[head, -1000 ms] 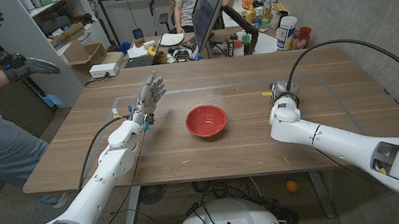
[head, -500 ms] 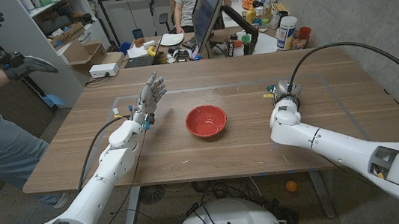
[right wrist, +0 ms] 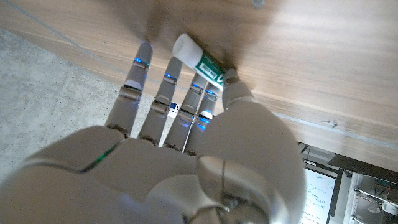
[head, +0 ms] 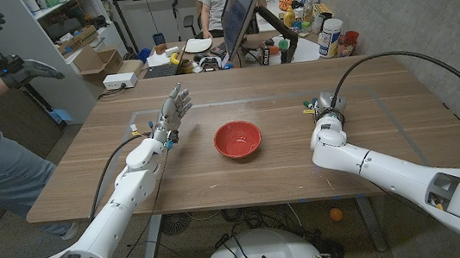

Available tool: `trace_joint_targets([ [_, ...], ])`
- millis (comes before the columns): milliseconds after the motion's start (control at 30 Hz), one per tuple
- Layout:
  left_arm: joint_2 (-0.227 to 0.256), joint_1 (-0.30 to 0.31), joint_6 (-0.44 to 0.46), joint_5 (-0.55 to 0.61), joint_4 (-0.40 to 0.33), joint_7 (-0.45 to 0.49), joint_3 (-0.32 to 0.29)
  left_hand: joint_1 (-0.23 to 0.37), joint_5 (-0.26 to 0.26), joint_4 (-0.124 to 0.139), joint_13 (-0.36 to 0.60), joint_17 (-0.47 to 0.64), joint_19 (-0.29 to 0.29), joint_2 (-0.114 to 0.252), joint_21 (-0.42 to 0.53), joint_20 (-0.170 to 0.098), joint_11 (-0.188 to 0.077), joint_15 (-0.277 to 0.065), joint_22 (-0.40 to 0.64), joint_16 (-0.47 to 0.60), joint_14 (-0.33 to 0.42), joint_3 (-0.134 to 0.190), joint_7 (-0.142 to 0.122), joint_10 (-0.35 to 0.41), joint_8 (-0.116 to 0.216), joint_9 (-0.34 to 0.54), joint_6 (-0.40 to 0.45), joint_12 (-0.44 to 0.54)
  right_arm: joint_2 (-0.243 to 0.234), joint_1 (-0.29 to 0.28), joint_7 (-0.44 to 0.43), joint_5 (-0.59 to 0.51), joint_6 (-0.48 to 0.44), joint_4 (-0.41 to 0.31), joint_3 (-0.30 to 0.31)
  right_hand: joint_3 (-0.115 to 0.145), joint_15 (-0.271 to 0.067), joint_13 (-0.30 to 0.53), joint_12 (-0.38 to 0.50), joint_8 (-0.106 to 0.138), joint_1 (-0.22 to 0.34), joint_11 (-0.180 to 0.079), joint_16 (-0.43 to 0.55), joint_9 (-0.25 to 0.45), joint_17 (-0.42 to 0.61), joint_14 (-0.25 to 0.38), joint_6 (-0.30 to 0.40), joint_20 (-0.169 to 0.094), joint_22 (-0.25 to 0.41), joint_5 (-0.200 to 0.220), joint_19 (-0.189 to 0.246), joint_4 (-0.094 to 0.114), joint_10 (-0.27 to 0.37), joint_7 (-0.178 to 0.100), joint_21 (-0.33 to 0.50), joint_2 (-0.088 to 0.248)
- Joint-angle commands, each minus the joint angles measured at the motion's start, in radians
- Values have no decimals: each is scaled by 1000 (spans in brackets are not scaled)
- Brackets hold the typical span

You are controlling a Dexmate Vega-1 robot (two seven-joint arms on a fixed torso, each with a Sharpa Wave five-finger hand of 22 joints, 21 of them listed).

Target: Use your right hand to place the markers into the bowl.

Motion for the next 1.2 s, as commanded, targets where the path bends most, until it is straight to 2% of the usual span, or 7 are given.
trace_joint_targets([
  [33, -6, -10, -10, 3, 13, -9, 2, -2, 3, -4, 4, 3, -5, 4, 4, 2, -3, -2, 3, 2, -1, 1, -4, 1, -2, 3, 0, 0, -8, -5, -11, -30, -9, -32, 8, -2, -13, -3, 7, 6, 1, -3, 0, 5, 3, -1, 54, 4, 0, -2, 3, 7, 14, -40, 1, 6],
  [667, -11, -23, -12, 6, 29, -19, 2, -2, 3, -6, 4, 3, -5, 5, 4, 1, -5, -3, 3, 2, 0, 2, -5, 1, -2, 3, 0, 0, -41, -7, 6, -65, -42, -116, 16, -5, -6, -14, 5, 5, 2, -6, 1, 6, 3, 5, 64, 5, 0, -2, -6, 10, 27, -42, -6, 6],
  [833, 5, -16, -6, 8, -2, -16, -2, -2, 3, -7, 4, 3, -6, 5, 4, 2, -3, -3, 3, 2, -1, 2, -4, 1, -2, 3, 1, 0, -62, 7, 32, -95, -71, -157, -9, -9, -17, -16, 3, 6, -4, -5, 7, 6, 8, 14, 69, 5, 1, -3, -10, 13, 27, -41, -9, 4],
  [1200, 15, -12, -4, 0, -20, -25, -4, -2, 3, -8, 4, 3, -6, 5, 4, 1, -5, -3, 3, 1, -2, 2, -4, 1, -2, 3, 0, 0, -103, -3, 66, -127, -100, -262, -14, -15, -33, -11, 8, 5, -7, -4, 31, 7, 24, 46, 76, 4, 1, -3, -15, 16, 31, -44, -13, 7],
])
